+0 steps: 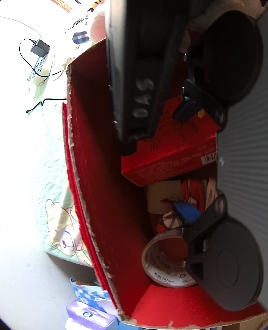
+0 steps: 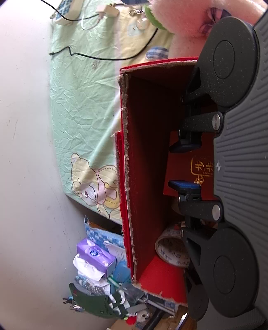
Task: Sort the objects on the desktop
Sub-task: 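Open the right gripper and release the gift box inside the red box, then lift the open right gripper up out of the red box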
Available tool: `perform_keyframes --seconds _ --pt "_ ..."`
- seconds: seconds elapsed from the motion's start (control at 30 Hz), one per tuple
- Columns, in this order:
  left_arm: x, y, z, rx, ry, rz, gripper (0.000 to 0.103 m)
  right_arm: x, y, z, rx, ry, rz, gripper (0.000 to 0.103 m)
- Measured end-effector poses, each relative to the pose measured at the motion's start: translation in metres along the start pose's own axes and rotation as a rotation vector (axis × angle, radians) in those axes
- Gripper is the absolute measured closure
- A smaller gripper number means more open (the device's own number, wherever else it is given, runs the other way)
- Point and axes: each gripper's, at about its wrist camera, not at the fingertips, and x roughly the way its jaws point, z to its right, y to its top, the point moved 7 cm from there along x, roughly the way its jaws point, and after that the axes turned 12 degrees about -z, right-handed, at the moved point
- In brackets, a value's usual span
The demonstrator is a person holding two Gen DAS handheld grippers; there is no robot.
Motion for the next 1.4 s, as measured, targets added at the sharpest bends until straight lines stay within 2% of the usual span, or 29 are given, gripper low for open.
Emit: perform_keyframes --seconds 0.23,0.3,0.33,0.43,0.5,0.57,0.7,0.83,0.93,1.07,1.13,1.23,1.3,1.4 --pt "0.000 0.003 -0.008 -0.082 0.005 0.007 0.012 -0.019 0.006 0.010 0.084 0.148 0.091 0.074" --pt "-0.006 0.001 -0.008 -0.088 0.021 0.049 0.018 -0.018 0.007 0.008 0.084 0.142 0.093 0.077" --pt "-0.010 0.000 -0.007 -0.083 0.031 0.081 0.024 -0.018 0.006 0.008 0.081 0.138 0.093 0.077" --pt "-0.015 -0.003 -0.002 -0.059 0.074 0.126 0.025 -0.016 0.007 0.007 0.073 0.137 0.087 0.077" --pt "-0.013 -0.001 -0.003 -0.061 0.071 0.112 0.025 -0.011 0.007 0.005 0.062 0.131 0.065 0.077" --pt "-0.009 0.000 -0.004 -0.059 0.042 0.084 0.024 -0.008 0.007 0.004 0.053 0.154 0.045 0.085" --pt "-0.003 0.001 -0.004 -0.059 0.024 0.044 0.022 -0.004 0.007 0.004 0.069 0.184 0.011 0.093" --pt "-0.005 0.000 -0.004 -0.069 0.026 0.052 0.020 -0.004 0.008 0.002 0.074 0.254 0.008 0.096" --pt "-0.003 0.000 0.001 -0.030 0.048 0.050 0.019 -0.005 0.011 0.003 0.095 0.289 0.019 0.096" --pt "0.000 -0.001 0.002 -0.017 0.025 0.028 0.017 0.000 0.015 0.002 0.115 0.351 0.002 0.096" --pt "0.002 -0.001 0.005 0.014 0.020 0.016 0.017 0.003 0.014 0.000 0.115 0.351 -0.016 0.094" --pt "0.004 -0.002 0.008 0.035 0.003 -0.003 0.016 0.007 0.014 0.000 0.109 0.304 -0.021 0.091" --pt "0.005 -0.002 0.009 0.041 -0.012 -0.015 0.016 0.010 0.014 -0.003 0.088 0.325 -0.041 0.092" --pt "0.001 -0.003 0.007 0.027 0.006 0.012 0.016 0.011 0.010 -0.011 0.043 0.378 -0.081 0.092"
